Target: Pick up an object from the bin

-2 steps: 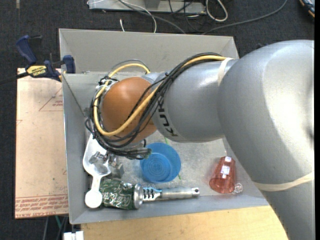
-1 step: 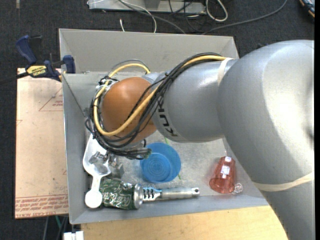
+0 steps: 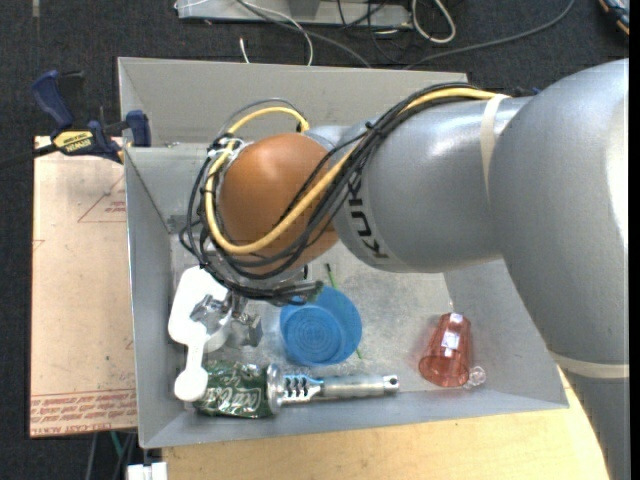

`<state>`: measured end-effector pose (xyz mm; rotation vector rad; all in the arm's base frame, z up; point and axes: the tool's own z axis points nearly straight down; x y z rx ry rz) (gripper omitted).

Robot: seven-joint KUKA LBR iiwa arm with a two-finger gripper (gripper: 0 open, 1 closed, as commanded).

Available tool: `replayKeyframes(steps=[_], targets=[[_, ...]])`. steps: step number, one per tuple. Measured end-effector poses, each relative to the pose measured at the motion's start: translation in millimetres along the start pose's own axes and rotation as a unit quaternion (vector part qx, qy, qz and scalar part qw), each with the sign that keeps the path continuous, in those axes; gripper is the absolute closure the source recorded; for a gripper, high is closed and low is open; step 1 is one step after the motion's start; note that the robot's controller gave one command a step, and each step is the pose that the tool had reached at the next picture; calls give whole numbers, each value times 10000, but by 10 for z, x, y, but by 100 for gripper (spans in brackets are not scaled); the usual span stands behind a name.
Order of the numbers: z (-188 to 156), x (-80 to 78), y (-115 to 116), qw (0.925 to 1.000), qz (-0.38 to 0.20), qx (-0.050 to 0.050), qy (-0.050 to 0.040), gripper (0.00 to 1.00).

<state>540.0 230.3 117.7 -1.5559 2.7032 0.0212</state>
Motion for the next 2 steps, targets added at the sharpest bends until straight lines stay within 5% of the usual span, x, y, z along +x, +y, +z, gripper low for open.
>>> replayKeyframes(steps=[1,2], targets=[[-243,17,-374,10000,-21,15,-25,100],[-197,16,-326,9998,-201,23,-26,100]])
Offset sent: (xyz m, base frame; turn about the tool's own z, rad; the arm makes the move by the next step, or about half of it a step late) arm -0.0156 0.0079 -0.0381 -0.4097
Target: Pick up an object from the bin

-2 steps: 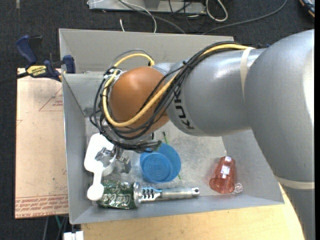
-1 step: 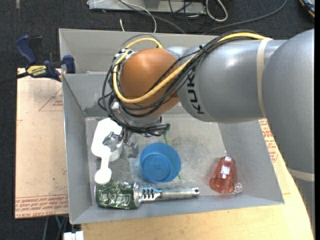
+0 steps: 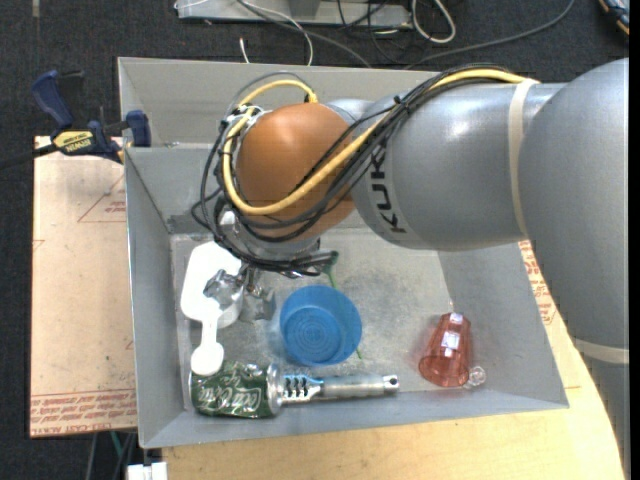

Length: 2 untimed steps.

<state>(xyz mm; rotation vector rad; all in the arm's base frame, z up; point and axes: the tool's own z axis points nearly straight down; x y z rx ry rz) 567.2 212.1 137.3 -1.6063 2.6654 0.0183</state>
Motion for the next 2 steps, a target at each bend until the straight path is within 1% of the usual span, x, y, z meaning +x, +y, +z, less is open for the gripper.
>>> replayKeyframes(steps=[1,2], targets=[[-351,225,77,9910,-1339,-41,14,100],[-80,38,-65,9926,-1214,-1,-18,100]])
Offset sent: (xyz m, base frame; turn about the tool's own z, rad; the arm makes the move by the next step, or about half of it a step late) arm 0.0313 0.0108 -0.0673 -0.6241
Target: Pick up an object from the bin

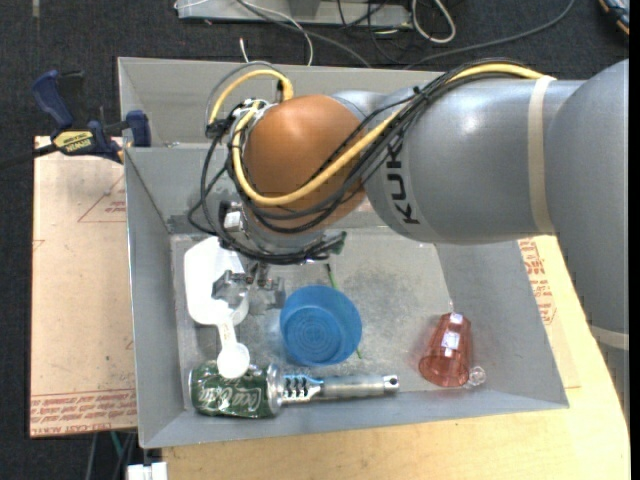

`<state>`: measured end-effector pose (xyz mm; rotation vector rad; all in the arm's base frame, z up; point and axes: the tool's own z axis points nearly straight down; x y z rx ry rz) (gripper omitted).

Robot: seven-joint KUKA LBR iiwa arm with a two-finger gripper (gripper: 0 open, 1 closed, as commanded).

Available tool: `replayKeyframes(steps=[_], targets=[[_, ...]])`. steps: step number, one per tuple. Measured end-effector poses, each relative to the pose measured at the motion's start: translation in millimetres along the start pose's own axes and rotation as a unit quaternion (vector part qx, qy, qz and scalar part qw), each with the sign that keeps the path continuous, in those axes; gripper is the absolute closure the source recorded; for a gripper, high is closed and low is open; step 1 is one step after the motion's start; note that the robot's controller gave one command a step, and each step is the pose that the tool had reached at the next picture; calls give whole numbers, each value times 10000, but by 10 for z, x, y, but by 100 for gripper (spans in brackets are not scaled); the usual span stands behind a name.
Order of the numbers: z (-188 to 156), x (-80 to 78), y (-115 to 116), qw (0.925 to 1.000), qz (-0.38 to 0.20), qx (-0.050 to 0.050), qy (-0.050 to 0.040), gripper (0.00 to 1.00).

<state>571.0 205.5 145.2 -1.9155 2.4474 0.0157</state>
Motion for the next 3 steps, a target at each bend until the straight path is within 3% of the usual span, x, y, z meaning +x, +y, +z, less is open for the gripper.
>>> replayKeyframes(steps=[1,2,3], targets=[[-367,93,-10,9949,-1004,-23,12,100],[-469,-305,75,9986,-535,-43,5,100],[-735,-96,15,9973,-734,-25,-9,100]])
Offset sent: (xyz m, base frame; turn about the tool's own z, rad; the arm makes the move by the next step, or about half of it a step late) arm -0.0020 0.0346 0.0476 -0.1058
